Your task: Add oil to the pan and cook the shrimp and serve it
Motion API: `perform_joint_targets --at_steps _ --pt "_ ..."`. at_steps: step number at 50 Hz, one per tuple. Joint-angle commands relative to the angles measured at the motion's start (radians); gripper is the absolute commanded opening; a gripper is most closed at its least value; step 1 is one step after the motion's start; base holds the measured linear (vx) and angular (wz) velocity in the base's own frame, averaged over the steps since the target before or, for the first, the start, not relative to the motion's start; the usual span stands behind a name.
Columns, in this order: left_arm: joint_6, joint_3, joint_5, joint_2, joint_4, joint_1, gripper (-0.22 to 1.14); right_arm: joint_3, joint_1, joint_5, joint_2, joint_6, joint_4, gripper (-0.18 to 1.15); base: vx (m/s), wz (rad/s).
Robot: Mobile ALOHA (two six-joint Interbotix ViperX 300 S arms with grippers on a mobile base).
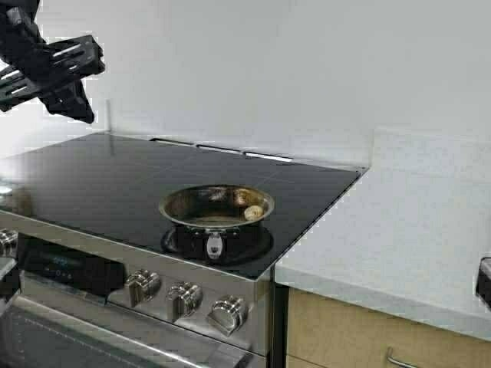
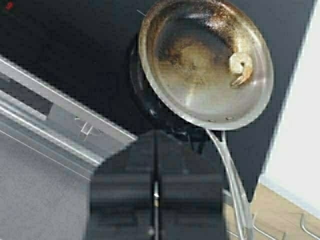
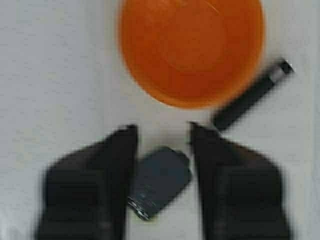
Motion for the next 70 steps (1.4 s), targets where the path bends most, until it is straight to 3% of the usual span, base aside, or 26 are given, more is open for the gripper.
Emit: perform_joint_targets --at_steps 1,5,8,16,22,35,39,41,50,52,58,70 --pt "-0.003 -0.011 -0.006 -0.008 -0.002 0.002 0.05 0.0 0.097 -0.055 -0.126 -0.003 0.005 0.33 0.0 0.0" --pt "-0.002 -0.011 -0.008 -0.008 -0.002 0.002 0.05 0.031 0.176 -0.112 -0.196 -0.009 0.0 0.07 0.0 0.0" --pt "-0.002 -0.012 -0.009 -0.008 -0.002 0.002 0.05 0.067 0.249 -0.184 -0.253 -0.014 -0.002 -0.03 0.0 0.0" --pt "-0.003 -0.021 -0.025 -0.008 -0.002 0.002 0.05 0.202 0.466 -0.451 -0.382 -0.006 -0.002 0.09 0.0 0.0" --pt "-0.008 -0.023 -0.063 -0.006 -0.002 0.002 0.05 0.307 0.612 -0.609 -0.413 0.003 0.003 0.08 0.0 0.0" --pt "-0.017 -0.014 -0.215 0.017 -0.002 0.0 0.1 0.457 0.811 -0.836 -0.397 0.02 0.0 0.07 0.0 0.0" --pt "-0.014 -0.014 -0.256 0.037 -0.002 0.002 0.19 0.471 0.845 -0.851 -0.397 0.02 0.0 0.07 0.0 0.0" --pt "-0.011 -0.012 -0.296 0.052 0.0 0.002 0.31 0.476 0.856 -0.853 -0.397 0.02 0.0 0.07 0.0 0.0" --pt "-0.008 -0.018 -0.529 0.156 -0.008 0.002 1.01 0.488 0.89 -0.861 -0.397 0.021 0.003 0.07 0.0 0.0" --pt "-0.008 -0.018 -0.584 0.184 -0.02 0.002 1.1 0.494 0.896 -0.865 -0.396 0.023 0.003 0.07 0.0 0.0" --pt "-0.006 -0.018 -0.71 0.288 -0.049 0.002 1.0 0.512 0.914 -0.884 -0.396 0.023 0.003 0.07 0.0 0.0" --pt "0.031 -0.025 -0.769 0.492 -0.077 0.002 1.01 0.541 0.919 -0.894 -0.397 0.025 0.005 0.07 0.0 0.0"
